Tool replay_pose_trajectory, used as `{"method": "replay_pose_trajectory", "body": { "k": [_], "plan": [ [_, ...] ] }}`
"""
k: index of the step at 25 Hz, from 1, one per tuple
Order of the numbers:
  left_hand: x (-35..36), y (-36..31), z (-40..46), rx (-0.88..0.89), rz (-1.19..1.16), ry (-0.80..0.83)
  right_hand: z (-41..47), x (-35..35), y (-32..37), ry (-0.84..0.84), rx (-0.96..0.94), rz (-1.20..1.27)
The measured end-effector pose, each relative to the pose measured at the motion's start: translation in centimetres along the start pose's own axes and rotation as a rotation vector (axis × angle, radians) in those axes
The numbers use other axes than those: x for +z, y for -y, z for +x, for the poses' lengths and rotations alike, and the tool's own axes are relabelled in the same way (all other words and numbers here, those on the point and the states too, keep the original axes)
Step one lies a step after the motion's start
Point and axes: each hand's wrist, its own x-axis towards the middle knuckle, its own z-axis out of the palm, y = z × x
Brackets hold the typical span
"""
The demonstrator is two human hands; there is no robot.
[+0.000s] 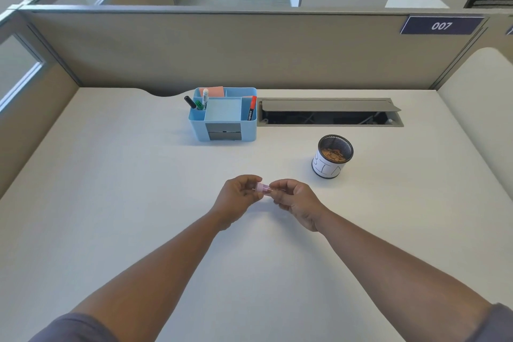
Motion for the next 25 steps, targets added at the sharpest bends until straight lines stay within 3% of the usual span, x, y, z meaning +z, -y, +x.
{"method": "replay_pose_trajectory", "body": {
  "k": [13,18,25],
  "plan": [
    [-0.6,-1.4,-0.3,0.037,0.155,-0.003,-0.6,0.3,0.3,-0.013,-0.040,-0.098],
    [-0.2,-1.8,-0.6,0.056,0.140,-0.071,-0.8,0.8,0.6,-0.058,-0.092,-0.089],
    [-0.7,-2.6,-0.3,0.045,0.099,-0.013,-1.2,0.9,0.5,-0.014,-0.086,-0.101]
  ]
}}
